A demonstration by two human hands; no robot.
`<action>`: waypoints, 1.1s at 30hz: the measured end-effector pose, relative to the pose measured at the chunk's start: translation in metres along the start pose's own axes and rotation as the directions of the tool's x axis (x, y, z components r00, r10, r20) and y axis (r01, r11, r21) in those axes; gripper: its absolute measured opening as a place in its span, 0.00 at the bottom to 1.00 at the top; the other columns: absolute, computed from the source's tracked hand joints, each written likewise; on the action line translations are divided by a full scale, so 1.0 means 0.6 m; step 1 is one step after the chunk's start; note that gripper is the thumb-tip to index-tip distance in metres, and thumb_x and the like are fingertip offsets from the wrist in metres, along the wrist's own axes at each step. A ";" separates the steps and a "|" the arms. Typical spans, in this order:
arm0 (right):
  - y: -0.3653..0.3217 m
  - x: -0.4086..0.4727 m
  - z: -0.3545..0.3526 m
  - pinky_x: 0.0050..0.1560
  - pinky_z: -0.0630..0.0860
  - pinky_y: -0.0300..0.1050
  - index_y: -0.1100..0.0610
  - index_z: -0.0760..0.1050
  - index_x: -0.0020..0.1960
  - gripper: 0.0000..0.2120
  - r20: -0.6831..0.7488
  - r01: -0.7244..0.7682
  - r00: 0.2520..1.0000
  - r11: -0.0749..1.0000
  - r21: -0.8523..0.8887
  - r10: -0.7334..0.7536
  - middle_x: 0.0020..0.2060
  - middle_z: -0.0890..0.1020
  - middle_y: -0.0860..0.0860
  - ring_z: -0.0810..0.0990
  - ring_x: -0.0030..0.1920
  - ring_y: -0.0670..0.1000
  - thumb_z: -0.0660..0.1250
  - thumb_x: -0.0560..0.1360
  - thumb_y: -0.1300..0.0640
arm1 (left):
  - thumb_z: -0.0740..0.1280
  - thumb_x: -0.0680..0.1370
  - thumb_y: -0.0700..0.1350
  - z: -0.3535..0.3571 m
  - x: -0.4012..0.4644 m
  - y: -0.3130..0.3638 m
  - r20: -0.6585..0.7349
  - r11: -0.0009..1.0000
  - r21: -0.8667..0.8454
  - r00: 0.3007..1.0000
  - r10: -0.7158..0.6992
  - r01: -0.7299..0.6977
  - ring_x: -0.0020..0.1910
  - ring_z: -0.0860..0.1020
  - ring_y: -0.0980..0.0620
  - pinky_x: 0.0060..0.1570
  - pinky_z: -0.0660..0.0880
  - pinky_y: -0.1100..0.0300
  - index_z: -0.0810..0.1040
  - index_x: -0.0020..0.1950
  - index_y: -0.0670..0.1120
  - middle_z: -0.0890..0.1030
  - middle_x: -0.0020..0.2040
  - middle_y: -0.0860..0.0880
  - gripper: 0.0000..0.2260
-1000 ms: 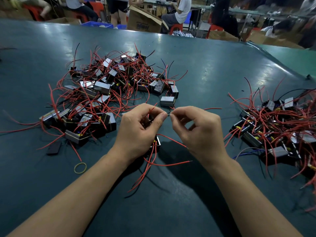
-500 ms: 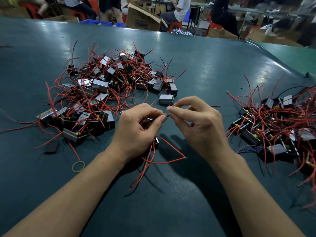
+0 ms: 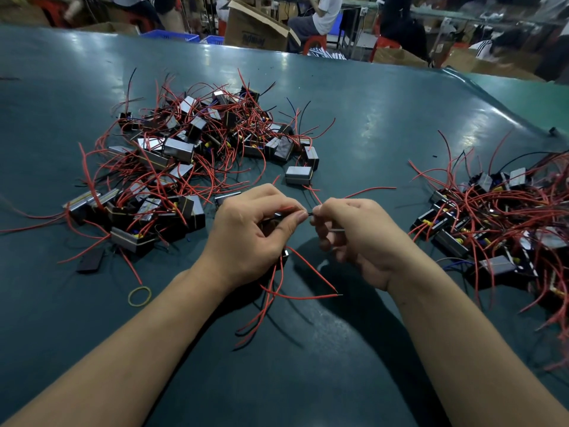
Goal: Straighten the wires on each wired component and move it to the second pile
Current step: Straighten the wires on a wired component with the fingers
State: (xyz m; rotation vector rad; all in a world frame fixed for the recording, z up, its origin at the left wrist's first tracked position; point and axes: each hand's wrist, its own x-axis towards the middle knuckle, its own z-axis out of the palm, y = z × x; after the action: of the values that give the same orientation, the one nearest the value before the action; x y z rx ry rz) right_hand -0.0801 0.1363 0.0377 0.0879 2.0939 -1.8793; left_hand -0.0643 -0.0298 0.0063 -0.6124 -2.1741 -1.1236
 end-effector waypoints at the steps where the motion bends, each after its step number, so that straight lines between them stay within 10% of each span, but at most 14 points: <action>1: 0.001 0.001 0.006 0.20 0.59 0.33 0.56 0.75 0.32 0.12 -0.014 -0.065 0.998 0.996 0.055 0.066 0.24 0.71 0.48 0.69 0.21 0.46 0.64 0.74 0.59 | 0.72 0.75 0.40 0.001 0.000 0.000 -0.001 1.000 0.008 1.000 0.001 -0.001 0.39 0.80 0.49 0.40 0.76 0.51 0.85 0.44 0.41 0.81 0.40 0.47 0.03; 5: 0.003 0.002 0.016 0.19 0.57 0.33 0.57 0.73 0.31 0.12 -0.075 -0.131 0.987 0.983 0.128 0.141 0.22 0.68 0.48 0.63 0.18 0.45 0.64 0.73 0.58 | 0.72 0.75 0.41 0.003 -0.002 -0.001 0.010 0.999 0.036 1.000 0.004 -0.004 0.37 0.80 0.47 0.38 0.76 0.50 0.85 0.45 0.42 0.81 0.40 0.48 0.04; 9: 0.025 -0.006 0.030 0.29 0.68 0.43 0.58 0.74 0.30 0.14 -0.307 0.224 0.852 0.825 -0.519 -0.425 0.24 0.75 0.48 0.73 0.26 0.52 0.69 0.72 0.55 | 0.71 0.75 0.42 0.007 -0.001 -0.001 0.003 0.999 0.043 1.000 -0.024 0.024 0.36 0.80 0.47 0.37 0.76 0.50 0.85 0.45 0.42 0.81 0.39 0.48 0.05; 12: 0.028 -0.011 0.042 0.37 0.72 0.50 0.56 0.74 0.34 0.13 -0.150 0.425 0.644 0.514 -0.745 -0.750 0.30 0.77 0.50 0.75 0.33 0.56 0.69 0.76 0.54 | 0.71 0.75 0.42 0.003 0.001 -0.005 -0.065 0.995 0.036 0.994 -0.087 0.090 0.38 0.79 0.51 0.41 0.76 0.56 0.84 0.43 0.42 0.81 0.38 0.48 0.04; 19: 0.015 0.004 -0.019 0.43 0.77 0.57 0.57 0.81 0.55 0.12 0.124 0.609 0.624 0.381 -0.696 -0.772 0.43 0.80 0.51 0.79 0.37 0.53 0.74 0.72 0.61 | 0.72 0.75 0.41 0.002 0.003 -0.005 -0.097 0.985 -0.017 0.981 -0.170 0.169 0.38 0.78 0.56 0.41 0.71 0.67 0.84 0.43 0.42 0.82 0.38 0.49 0.03; 23: 0.020 0.014 -0.021 0.39 0.77 0.56 0.59 0.84 0.47 0.04 0.195 0.668 0.556 0.294 -0.683 -0.808 0.40 0.82 0.53 0.80 0.37 0.56 0.72 0.74 0.59 | 0.71 0.75 0.42 0.001 0.002 -0.003 -0.055 0.987 -0.056 0.987 -0.152 0.149 0.38 0.79 0.55 0.41 0.73 0.63 0.84 0.43 0.42 0.81 0.38 0.50 0.04; 27: 0.019 0.013 -0.020 0.38 0.76 0.54 0.59 0.83 0.45 0.07 0.217 0.681 0.602 0.353 -0.642 -0.768 0.36 0.80 0.51 0.78 0.36 0.54 0.68 0.76 0.57 | 0.70 0.75 0.42 0.001 0.002 0.000 -0.030 0.979 -0.119 0.985 -0.167 0.163 0.37 0.77 0.58 0.41 0.71 0.64 0.83 0.42 0.42 0.80 0.37 0.52 0.05; 33: 0.005 -0.002 -0.009 0.26 0.68 0.35 0.56 0.78 0.36 0.13 0.149 0.538 0.843 0.808 -0.242 -0.517 0.25 0.76 0.48 0.74 0.26 0.47 0.65 0.79 0.62 | 0.70 0.75 0.41 -0.004 0.003 0.003 -0.016 0.973 -0.177 0.988 -0.155 0.150 0.36 0.77 0.53 0.38 0.73 0.57 0.83 0.42 0.42 0.80 0.37 0.50 0.04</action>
State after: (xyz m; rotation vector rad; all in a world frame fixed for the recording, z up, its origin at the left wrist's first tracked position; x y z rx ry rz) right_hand -0.0795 0.1421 0.0356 -0.6961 2.4777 -1.7878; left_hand -0.0638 -0.0306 0.0094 -0.5071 -2.1411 -1.4081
